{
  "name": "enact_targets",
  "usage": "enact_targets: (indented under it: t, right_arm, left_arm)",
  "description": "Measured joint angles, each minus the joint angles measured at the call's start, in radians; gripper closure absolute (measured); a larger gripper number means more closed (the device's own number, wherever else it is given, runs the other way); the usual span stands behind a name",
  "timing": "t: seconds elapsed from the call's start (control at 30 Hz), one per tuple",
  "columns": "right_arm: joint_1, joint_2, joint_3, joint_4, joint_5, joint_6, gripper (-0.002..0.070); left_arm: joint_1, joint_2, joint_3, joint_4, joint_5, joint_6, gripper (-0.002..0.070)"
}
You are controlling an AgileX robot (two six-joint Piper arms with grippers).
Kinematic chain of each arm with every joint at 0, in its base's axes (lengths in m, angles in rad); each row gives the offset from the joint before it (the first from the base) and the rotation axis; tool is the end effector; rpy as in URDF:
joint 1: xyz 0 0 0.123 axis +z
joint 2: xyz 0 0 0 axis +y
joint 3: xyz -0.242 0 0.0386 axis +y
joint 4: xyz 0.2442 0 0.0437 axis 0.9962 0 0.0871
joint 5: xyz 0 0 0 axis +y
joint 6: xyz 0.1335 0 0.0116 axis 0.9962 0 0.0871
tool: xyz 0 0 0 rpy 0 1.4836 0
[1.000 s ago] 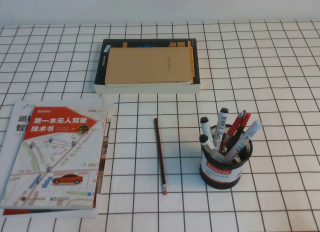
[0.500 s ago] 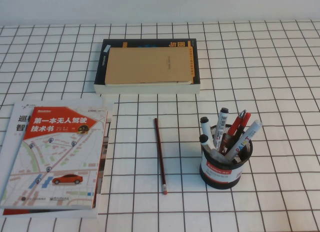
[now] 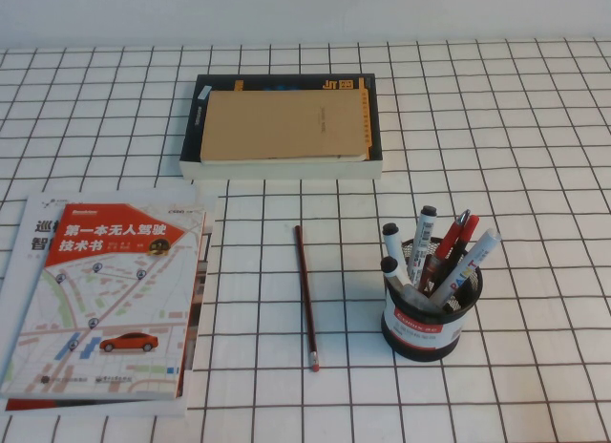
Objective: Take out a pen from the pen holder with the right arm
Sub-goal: 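Take a marker out of the pen holder and lay it on the table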
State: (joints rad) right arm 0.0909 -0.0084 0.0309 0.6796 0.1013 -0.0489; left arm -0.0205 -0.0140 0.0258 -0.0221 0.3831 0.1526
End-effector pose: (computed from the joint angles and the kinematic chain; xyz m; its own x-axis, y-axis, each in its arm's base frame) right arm 0.1352 0.0209 0.1958 -0.1019 0.5796 -0.8085 -0.1162 0.8002 0.5884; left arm 0.1298 -0.0038 0.1584 -0.2964 0.1378 -0.9451 0.0680 0.9901 0.1231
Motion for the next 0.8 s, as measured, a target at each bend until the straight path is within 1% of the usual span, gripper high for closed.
enact_targets:
  t: [0.17,0.27,0.33,0.57,0.7,0.8]
  right_arm:
    - [0.000,0.000,0.000,0.033,0.012,0.000,0.0692]
    - [0.000,0.014,-0.039,0.048,0.074,0.000,0.0692]
    - [0.000,0.061,-0.099,0.045,0.145,0.000,0.0692]
    - [0.000,0.381,-0.391,-0.094,0.467,-0.004,0.0692]
    - [0.000,0.533,-0.496,-0.141,0.577,-0.043,0.0692]
    - [0.000,0.628,-0.551,-0.145,0.599,-0.081,0.0692]
  left_arm:
    - [0.000,0.000,0.000,0.000,0.000,0.000,0.0679]
    - [0.000,0.000,0.000,0.000,0.000,0.000,0.0679]
    - [0.000,0.000,0.000,0.000,0.000,0.000,0.0679]
    - [0.000,0.000,0.000,0.000,0.000,0.000,0.0679]
    - [0.000,0.000,0.000,0.000,0.000,0.000,0.0679]
    - [0.000,0.000,0.000,0.000,0.000,0.000,0.0679]
